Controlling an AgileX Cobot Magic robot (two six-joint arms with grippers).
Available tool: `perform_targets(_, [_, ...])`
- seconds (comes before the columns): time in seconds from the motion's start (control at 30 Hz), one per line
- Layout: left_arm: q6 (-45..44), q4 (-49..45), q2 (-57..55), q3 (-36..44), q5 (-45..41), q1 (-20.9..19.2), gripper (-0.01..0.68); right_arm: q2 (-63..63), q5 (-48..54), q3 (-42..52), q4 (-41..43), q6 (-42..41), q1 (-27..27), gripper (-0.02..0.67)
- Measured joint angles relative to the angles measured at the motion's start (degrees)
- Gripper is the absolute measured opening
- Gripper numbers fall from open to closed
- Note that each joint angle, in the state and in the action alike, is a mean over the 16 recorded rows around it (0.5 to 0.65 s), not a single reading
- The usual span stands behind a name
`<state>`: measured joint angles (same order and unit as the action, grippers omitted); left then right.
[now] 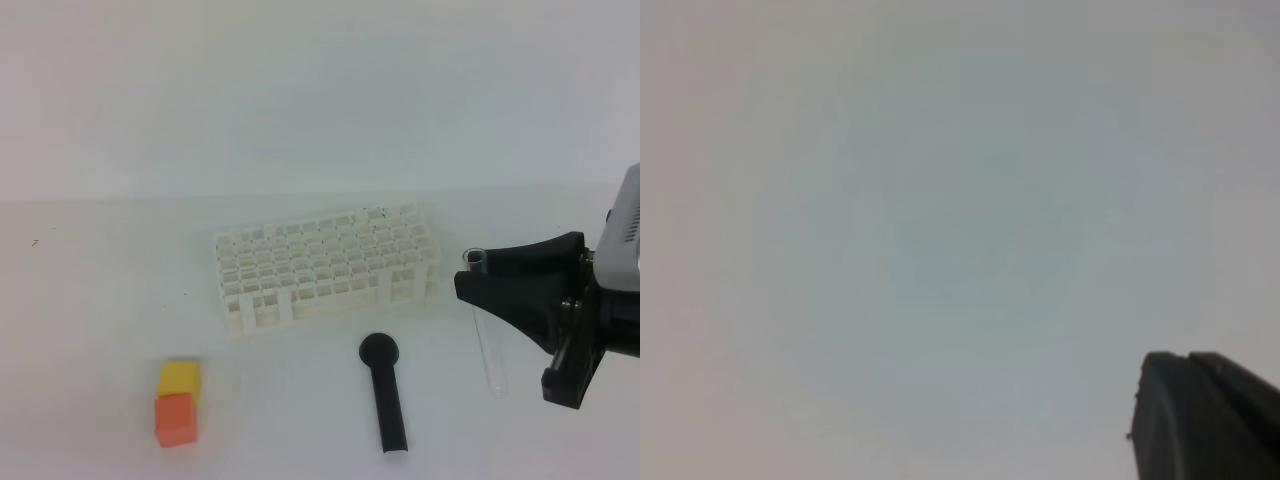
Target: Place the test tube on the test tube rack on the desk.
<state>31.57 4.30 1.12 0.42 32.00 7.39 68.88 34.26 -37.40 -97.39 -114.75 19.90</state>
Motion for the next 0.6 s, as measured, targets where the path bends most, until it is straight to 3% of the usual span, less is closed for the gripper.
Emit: perform_targets(0.6, [-0.1, -0.04, -0.06, 0.23, 0.07, -0.01, -0.001, 0.0, -2.16, 0.0, -0.01, -0.04, 0.0, 0.127])
